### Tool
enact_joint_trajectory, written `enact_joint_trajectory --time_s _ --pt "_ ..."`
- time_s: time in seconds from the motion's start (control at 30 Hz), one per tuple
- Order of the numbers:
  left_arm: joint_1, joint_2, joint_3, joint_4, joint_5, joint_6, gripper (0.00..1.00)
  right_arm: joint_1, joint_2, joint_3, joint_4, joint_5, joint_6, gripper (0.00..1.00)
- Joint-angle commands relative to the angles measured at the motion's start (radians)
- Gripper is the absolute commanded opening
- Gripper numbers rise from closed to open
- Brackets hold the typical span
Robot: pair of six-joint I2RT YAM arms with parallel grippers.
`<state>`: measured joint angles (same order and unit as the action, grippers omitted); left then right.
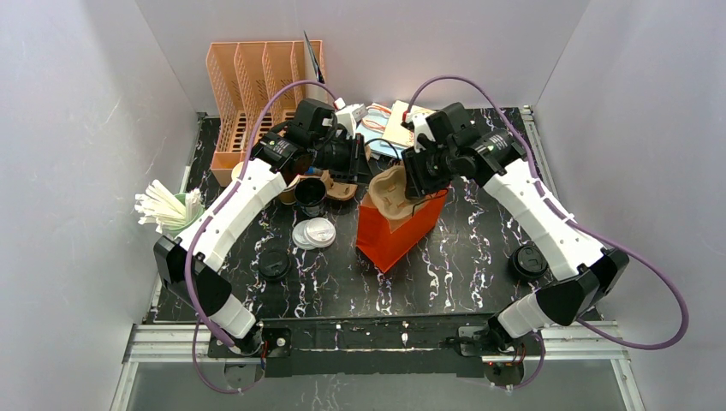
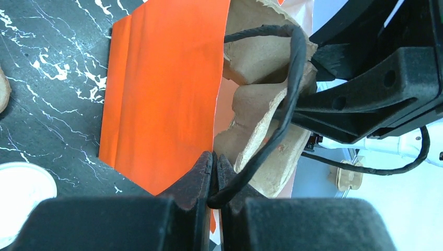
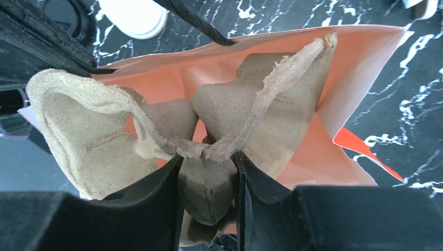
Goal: Pack the takeout coffee
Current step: Place the cup tray in the takeout bag.
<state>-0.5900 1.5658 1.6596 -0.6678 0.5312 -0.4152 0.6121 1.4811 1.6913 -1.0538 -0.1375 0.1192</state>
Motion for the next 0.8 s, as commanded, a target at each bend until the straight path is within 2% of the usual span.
enact_joint_trajectory --time_s 0.0,0.3,0.5,0.6,0.77 --pt "0.002 -0.014 0.040 -0.013 0.018 0.011 0.01 0.039 0.008 0.057 -0.026 0.202 -0.046 0.05" --pt "0.002 0.000 0.068 -0.075 -0.007 0.048 0.01 0.047 0.008 0.112 -0.039 0.239 -0.029 0.05" --pt "0.002 0.002 0.076 -0.107 -0.015 0.073 0.01 0.028 0.015 0.170 -0.043 0.175 -0.005 0.05" --pt "0.002 0.002 0.074 -0.110 -0.017 0.076 0.01 0.010 0.028 0.167 -0.056 0.144 -0.004 0.06" --pt "0.002 0.006 0.082 -0.109 -0.023 0.081 0.01 0.010 0.036 0.122 -0.072 0.184 -0.015 0.06"
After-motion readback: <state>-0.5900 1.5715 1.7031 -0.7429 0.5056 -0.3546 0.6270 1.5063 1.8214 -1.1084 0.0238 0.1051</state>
